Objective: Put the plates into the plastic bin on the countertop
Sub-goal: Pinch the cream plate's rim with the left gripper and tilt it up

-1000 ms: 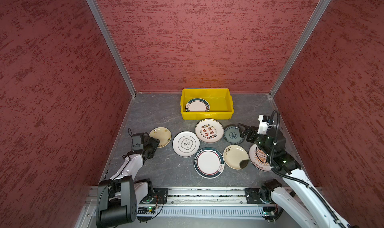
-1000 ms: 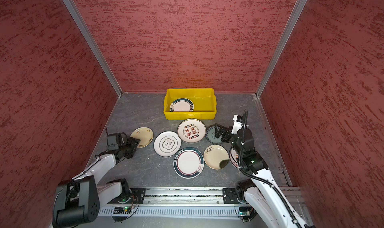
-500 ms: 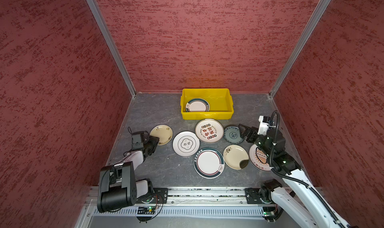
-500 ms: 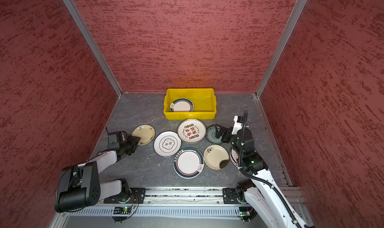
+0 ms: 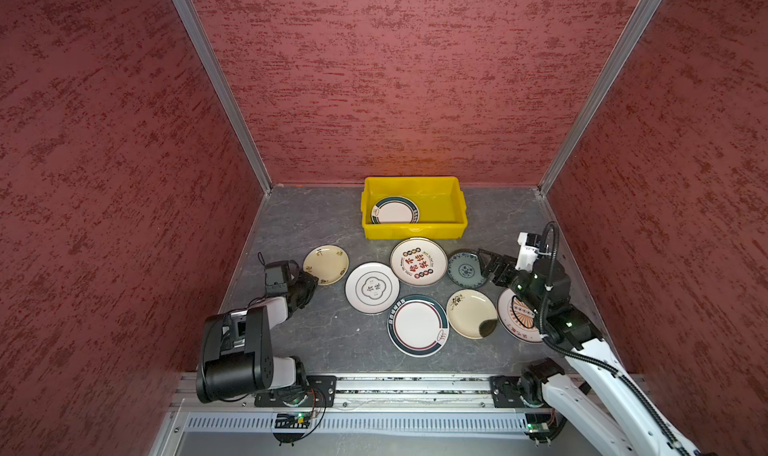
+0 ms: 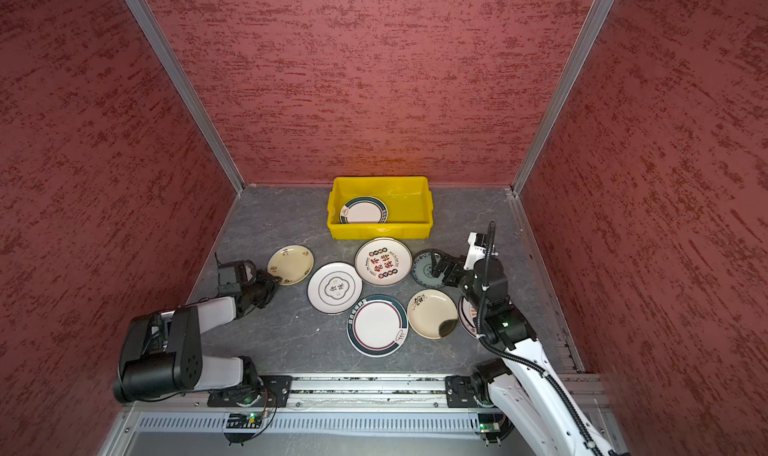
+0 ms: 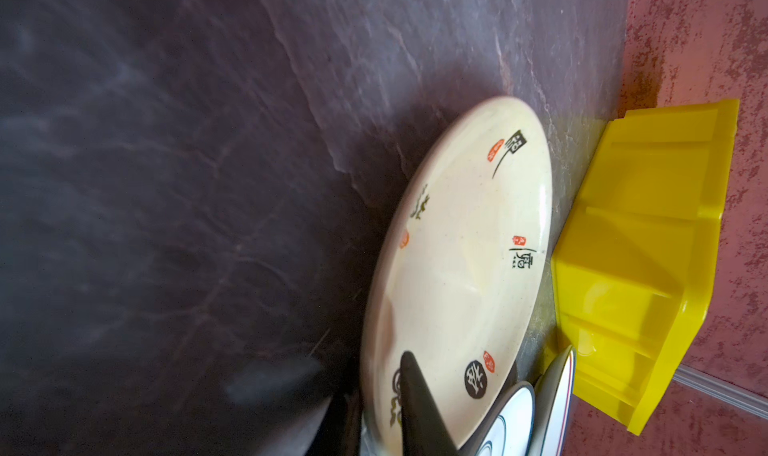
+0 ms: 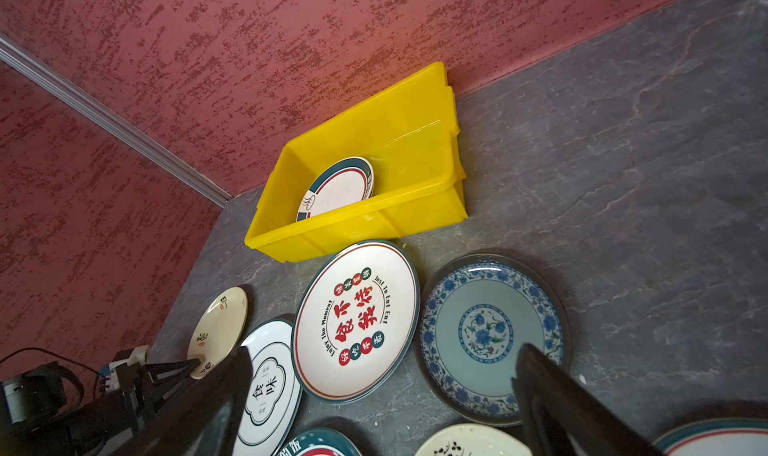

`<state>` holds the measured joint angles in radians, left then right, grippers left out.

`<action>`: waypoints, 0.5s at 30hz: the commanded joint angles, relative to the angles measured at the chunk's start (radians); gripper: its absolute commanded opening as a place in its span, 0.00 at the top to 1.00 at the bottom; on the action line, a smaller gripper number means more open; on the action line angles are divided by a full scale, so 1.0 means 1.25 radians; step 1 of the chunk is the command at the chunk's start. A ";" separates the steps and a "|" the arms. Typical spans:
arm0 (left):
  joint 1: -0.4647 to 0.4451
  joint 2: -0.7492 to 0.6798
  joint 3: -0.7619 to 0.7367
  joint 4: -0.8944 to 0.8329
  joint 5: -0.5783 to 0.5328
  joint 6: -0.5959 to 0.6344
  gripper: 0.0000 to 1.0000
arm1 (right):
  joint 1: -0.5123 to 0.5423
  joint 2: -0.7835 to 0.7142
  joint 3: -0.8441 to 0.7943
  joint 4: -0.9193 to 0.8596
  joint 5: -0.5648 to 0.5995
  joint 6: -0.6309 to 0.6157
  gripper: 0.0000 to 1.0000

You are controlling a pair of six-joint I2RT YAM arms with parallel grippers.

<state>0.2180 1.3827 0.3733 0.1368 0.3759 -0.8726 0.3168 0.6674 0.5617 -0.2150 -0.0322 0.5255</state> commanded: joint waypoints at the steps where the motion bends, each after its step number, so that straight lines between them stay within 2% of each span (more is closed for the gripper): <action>1: 0.005 0.022 -0.004 -0.052 -0.006 0.018 0.95 | -0.001 -0.013 -0.008 -0.008 0.006 0.019 0.01; 6: 0.006 0.033 0.001 -0.048 0.004 0.021 1.00 | -0.001 -0.021 -0.008 -0.013 0.002 0.031 0.01; 15: 0.007 0.018 0.002 -0.048 0.045 0.015 1.00 | -0.001 -0.023 -0.015 -0.012 -0.011 0.048 0.01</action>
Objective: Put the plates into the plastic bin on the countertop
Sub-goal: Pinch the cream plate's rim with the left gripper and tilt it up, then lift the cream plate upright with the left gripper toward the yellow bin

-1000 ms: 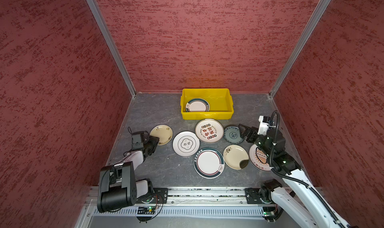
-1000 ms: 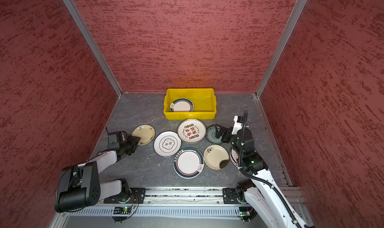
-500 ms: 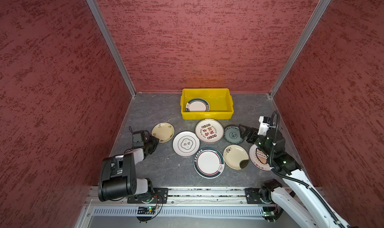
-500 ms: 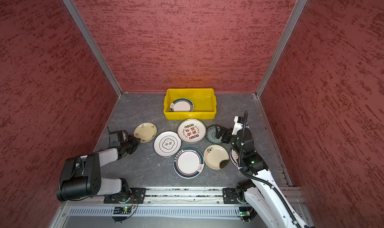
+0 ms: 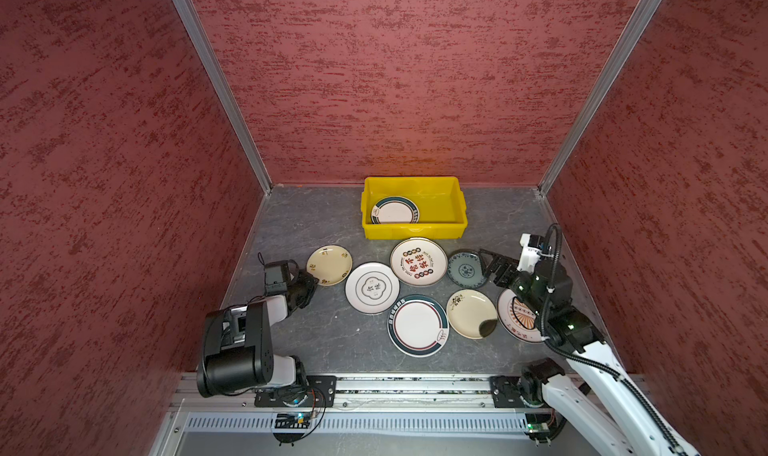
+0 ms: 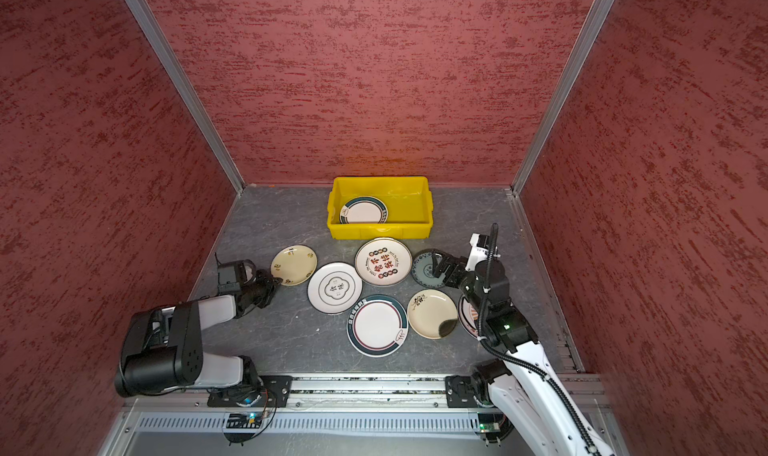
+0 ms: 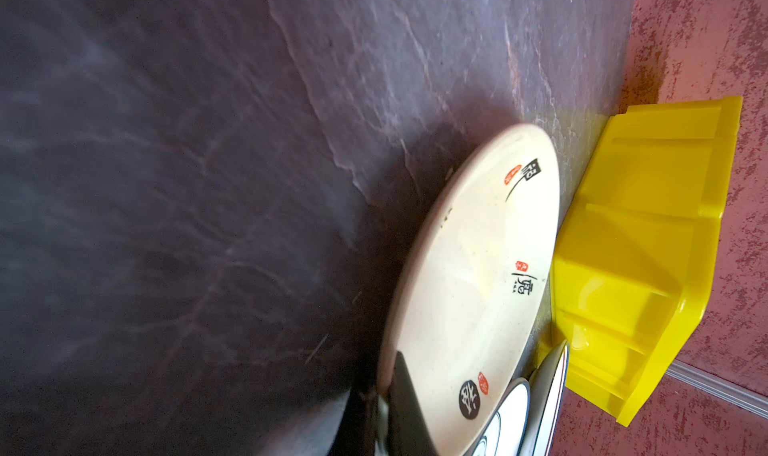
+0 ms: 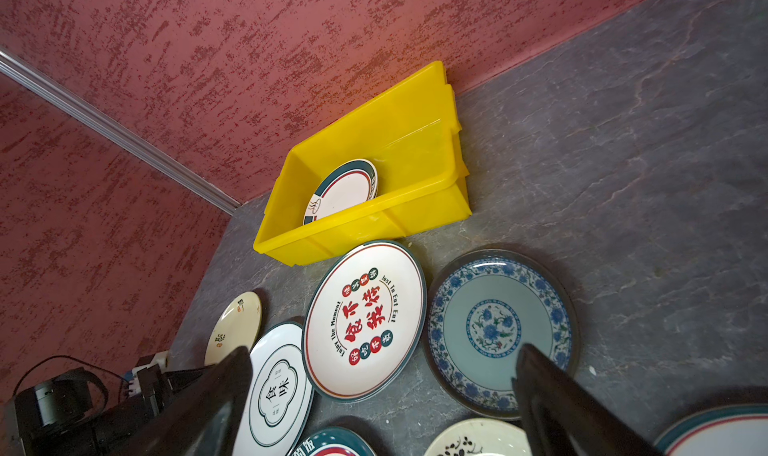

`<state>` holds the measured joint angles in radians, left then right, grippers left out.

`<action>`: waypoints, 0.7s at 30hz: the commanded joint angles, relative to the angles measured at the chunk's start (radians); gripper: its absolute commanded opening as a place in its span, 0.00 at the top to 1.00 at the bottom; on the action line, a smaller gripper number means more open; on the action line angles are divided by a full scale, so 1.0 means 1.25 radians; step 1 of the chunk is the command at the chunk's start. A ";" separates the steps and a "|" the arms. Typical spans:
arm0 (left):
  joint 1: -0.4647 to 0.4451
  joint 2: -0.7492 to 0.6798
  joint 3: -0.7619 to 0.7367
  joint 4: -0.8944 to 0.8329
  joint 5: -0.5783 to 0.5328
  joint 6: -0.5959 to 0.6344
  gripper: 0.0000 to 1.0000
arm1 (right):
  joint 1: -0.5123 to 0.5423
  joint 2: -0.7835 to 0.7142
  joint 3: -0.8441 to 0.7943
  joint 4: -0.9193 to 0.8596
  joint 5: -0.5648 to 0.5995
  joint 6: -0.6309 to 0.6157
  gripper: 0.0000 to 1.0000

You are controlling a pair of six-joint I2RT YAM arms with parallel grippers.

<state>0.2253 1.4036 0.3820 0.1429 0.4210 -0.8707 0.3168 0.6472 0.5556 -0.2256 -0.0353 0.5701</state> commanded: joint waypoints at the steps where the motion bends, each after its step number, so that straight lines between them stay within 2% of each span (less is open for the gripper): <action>1: 0.001 -0.006 -0.005 -0.055 0.012 0.012 1.00 | -0.001 -0.007 -0.011 -0.002 -0.009 0.014 0.01; 8: -0.002 -0.103 -0.005 -0.090 0.020 -0.005 1.00 | 0.000 -0.010 -0.018 0.001 -0.014 0.020 0.01; 13: -0.020 -0.202 0.008 -0.159 -0.017 0.003 1.00 | -0.001 -0.012 -0.025 0.018 -0.037 0.014 0.01; 17: -0.031 -0.280 0.017 -0.204 -0.037 -0.003 1.00 | 0.000 -0.002 -0.025 0.037 -0.081 -0.001 0.01; 21: -0.045 -0.329 0.034 -0.242 -0.049 -0.006 1.00 | 0.000 0.030 -0.008 0.040 -0.173 -0.044 0.01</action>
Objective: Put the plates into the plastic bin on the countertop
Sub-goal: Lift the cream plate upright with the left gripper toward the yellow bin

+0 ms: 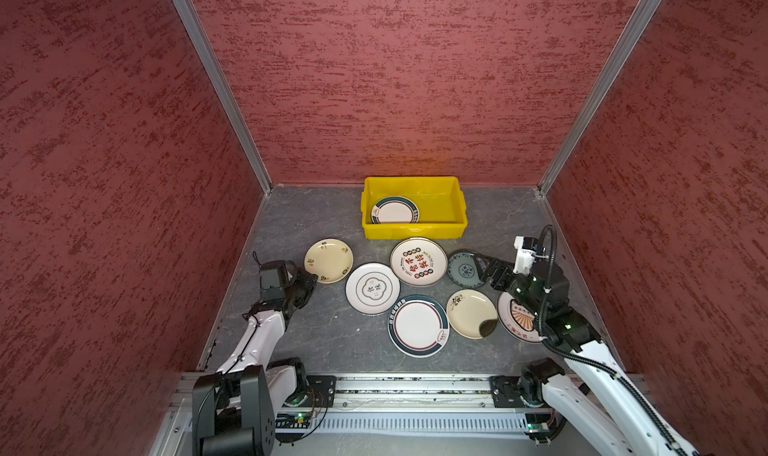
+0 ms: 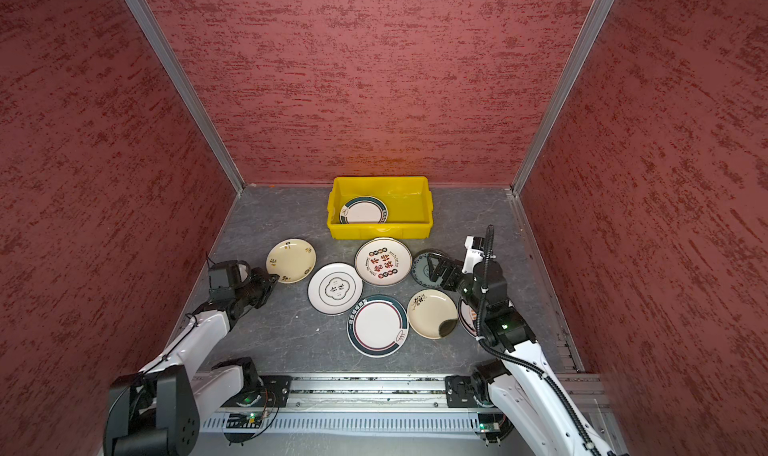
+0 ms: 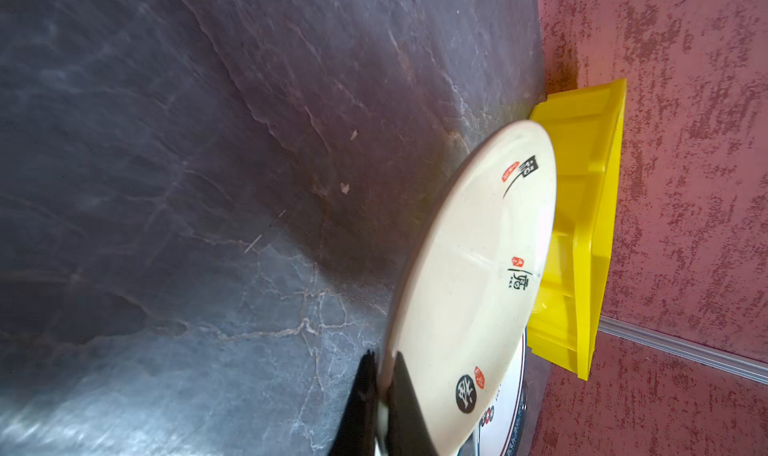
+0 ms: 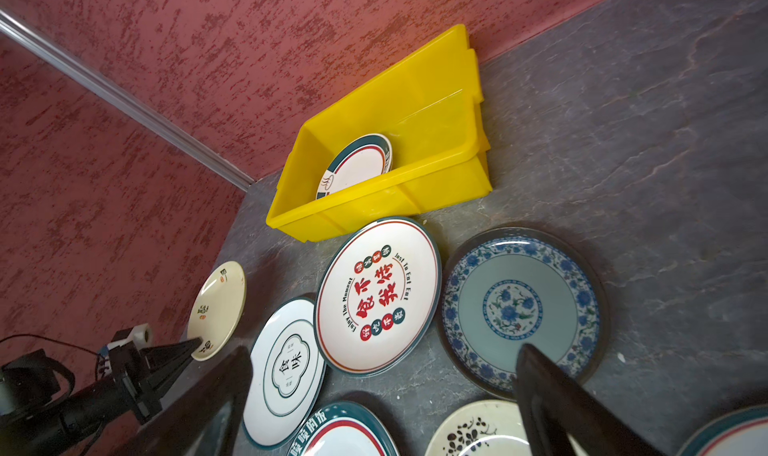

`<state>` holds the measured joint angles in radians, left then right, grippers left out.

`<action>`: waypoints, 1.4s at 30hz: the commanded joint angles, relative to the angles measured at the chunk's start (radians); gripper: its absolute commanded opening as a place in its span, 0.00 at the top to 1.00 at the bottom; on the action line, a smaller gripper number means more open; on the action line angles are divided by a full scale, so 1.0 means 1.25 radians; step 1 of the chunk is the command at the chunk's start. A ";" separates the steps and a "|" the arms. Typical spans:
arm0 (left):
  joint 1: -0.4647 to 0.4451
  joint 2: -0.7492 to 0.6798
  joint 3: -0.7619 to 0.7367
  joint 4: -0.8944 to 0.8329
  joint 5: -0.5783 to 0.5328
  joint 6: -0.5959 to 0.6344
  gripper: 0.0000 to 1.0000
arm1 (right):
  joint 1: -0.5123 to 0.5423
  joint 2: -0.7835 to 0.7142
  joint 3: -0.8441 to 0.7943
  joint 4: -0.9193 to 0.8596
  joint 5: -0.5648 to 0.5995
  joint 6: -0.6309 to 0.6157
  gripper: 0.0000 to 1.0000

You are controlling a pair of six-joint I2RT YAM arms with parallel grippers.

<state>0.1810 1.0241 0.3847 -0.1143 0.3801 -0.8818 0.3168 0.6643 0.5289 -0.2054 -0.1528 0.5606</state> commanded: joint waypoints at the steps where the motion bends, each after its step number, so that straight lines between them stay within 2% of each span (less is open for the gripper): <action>1: -0.016 -0.035 0.038 -0.048 -0.022 0.003 1.00 | 0.000 0.029 0.023 0.017 -0.096 -0.045 0.01; 11: -0.143 -0.077 0.113 -0.099 -0.084 -0.013 1.00 | -0.001 0.084 0.030 0.022 -0.178 -0.064 0.01; 17: -0.219 -0.084 0.174 -0.115 -0.139 -0.014 1.00 | -0.001 0.077 0.031 0.013 -0.173 -0.067 0.01; 21: -0.274 -0.049 0.223 -0.101 -0.193 -0.003 1.00 | 0.000 0.072 0.032 0.007 -0.171 -0.069 0.01; 27: -0.323 0.100 0.345 -0.062 -0.234 0.055 1.00 | -0.001 0.053 0.035 -0.013 -0.151 -0.072 0.01; 34: -0.321 0.323 0.572 -0.091 -0.240 0.145 1.00 | 0.000 0.022 0.047 -0.071 -0.112 -0.070 0.01; 38: -0.337 0.453 0.695 -0.133 -0.222 0.165 1.00 | -0.001 0.007 0.046 -0.083 -0.094 -0.067 0.01; 42: -0.349 0.583 0.790 -0.150 -0.168 0.175 1.00 | -0.001 0.004 0.051 -0.101 -0.072 -0.056 0.01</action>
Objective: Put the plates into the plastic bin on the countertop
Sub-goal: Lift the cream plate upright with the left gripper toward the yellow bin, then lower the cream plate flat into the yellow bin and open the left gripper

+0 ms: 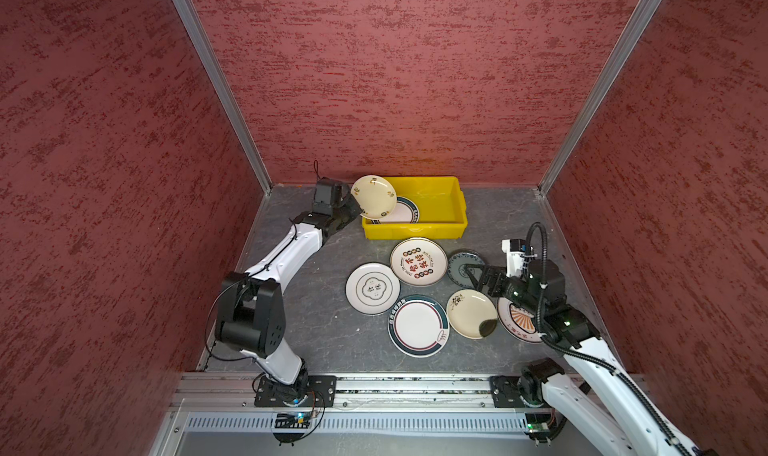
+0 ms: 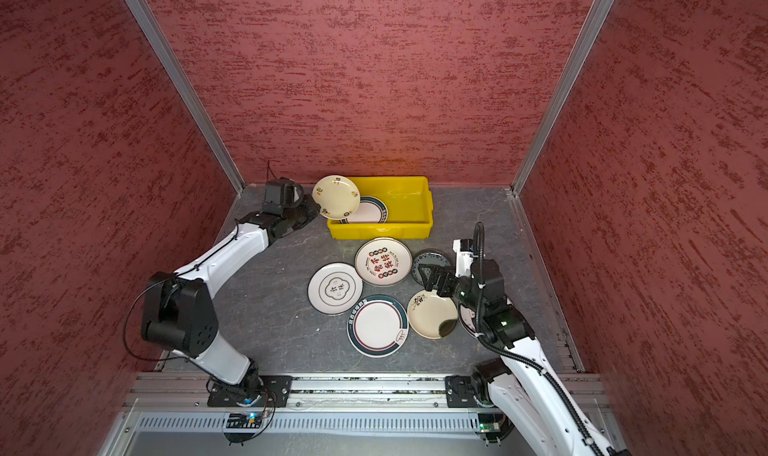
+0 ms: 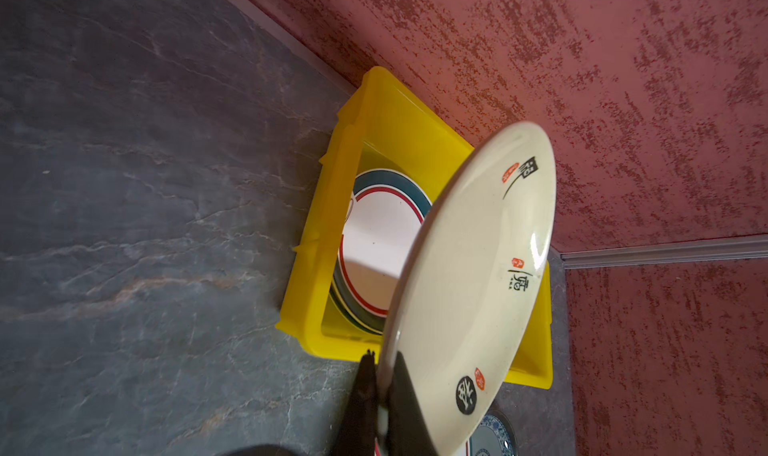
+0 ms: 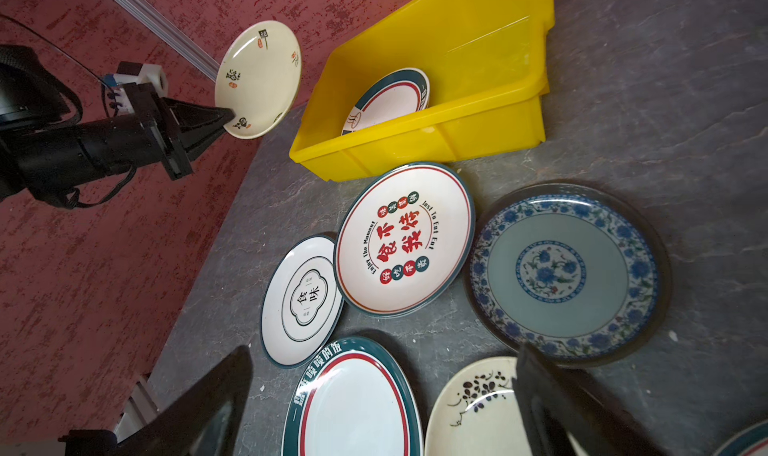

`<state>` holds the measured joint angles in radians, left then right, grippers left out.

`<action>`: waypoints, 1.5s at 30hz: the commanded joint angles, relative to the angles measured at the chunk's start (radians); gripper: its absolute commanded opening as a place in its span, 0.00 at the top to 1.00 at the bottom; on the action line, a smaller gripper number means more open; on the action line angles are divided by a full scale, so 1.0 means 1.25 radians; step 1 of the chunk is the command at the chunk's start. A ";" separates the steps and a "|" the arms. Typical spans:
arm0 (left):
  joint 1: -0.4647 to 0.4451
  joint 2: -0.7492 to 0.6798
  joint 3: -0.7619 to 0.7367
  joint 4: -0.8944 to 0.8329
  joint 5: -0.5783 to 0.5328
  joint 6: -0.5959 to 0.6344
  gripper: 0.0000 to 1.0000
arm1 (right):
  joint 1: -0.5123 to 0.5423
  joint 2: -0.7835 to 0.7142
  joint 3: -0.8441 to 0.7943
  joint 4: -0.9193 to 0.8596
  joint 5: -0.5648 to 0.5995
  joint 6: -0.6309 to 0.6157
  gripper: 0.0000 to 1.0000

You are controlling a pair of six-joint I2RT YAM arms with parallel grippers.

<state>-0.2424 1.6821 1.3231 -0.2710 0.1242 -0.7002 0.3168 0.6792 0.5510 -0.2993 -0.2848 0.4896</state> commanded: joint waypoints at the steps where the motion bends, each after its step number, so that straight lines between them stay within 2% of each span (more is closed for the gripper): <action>1: -0.014 0.079 0.054 -0.023 0.040 0.032 1.00 | 0.000 -0.007 0.035 -0.030 0.034 0.001 0.01; 4: -0.026 0.147 0.117 -0.051 0.043 0.054 1.00 | 0.000 -0.008 0.039 -0.043 0.034 0.000 0.01; 11: -0.051 0.268 0.261 -0.147 -0.022 0.122 1.00 | -0.001 -0.011 0.052 -0.074 0.039 -0.014 0.01; 15: -0.059 0.317 0.322 -0.179 -0.048 0.133 1.00 | 0.000 -0.010 0.085 -0.128 0.103 -0.044 0.01; 24: -0.074 0.406 0.442 -0.242 -0.084 0.159 1.00 | 0.000 -0.013 0.066 -0.105 0.065 0.000 0.01; 28: -0.083 0.448 0.506 -0.289 -0.114 0.179 1.00 | 0.000 -0.021 0.058 -0.120 0.073 0.011 0.01; 37: -0.092 0.512 0.585 -0.355 -0.112 0.183 1.00 | -0.001 -0.014 0.072 -0.189 0.132 0.011 0.01; 40: -0.090 0.522 0.595 -0.362 -0.112 0.183 0.94 | -0.001 -0.012 0.078 -0.198 0.138 0.010 0.01; 45: -0.083 0.528 0.601 -0.366 -0.126 0.187 0.76 | -0.001 -0.021 0.083 -0.207 0.145 0.010 0.01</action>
<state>-0.3523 2.3066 2.0556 -0.7101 -0.0116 -0.4786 0.3168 0.6651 0.6312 -0.5327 -0.1368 0.5003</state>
